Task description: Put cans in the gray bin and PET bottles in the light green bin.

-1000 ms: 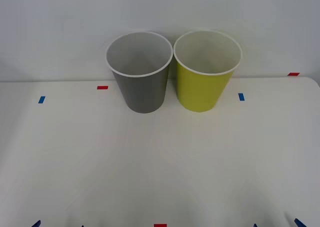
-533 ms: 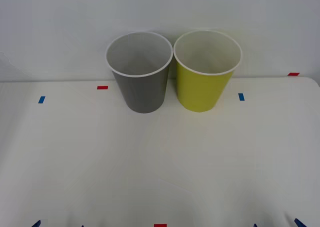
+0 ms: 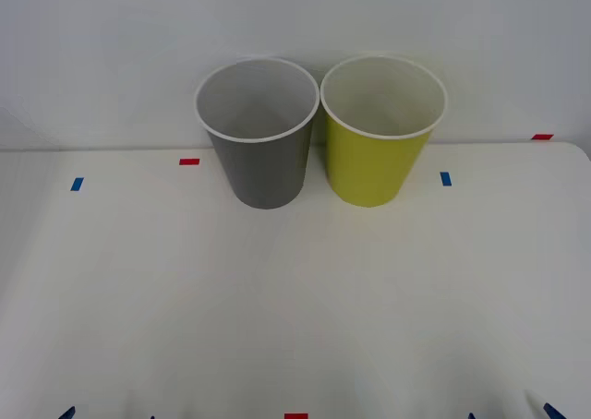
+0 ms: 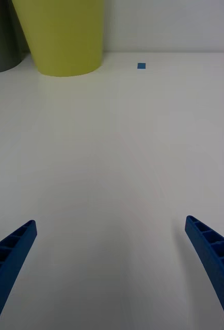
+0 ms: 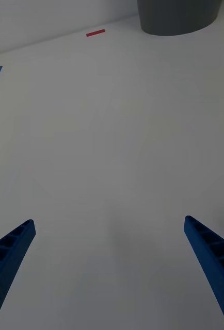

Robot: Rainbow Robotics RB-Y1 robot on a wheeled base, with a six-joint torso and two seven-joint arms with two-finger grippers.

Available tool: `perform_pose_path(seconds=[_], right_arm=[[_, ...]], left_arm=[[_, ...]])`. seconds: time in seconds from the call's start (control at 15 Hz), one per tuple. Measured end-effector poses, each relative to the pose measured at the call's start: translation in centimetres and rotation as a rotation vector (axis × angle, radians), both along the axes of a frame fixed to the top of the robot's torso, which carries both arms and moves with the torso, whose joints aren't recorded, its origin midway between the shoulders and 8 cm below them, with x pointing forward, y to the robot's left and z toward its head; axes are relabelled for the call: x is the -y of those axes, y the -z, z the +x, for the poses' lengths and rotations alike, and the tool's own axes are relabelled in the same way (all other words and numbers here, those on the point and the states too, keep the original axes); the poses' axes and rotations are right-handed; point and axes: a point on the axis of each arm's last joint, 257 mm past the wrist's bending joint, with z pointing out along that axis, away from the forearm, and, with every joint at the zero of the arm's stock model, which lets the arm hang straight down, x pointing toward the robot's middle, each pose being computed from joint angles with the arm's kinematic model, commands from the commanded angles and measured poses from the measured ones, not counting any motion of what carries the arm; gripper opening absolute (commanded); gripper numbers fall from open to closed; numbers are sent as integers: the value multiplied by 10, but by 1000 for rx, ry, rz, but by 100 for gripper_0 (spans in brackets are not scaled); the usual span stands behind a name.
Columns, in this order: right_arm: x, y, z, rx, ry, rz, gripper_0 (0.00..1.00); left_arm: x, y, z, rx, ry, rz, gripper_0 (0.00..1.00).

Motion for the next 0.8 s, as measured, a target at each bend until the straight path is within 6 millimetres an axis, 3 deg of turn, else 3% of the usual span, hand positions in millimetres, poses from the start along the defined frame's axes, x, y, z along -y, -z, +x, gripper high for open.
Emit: perform_pose_path(seconds=[0.8], right_arm=[[0, 0, 0, 0, 0, 0, 100]], left_arm=[[0, 0, 0, 0, 0, 0, 100]])
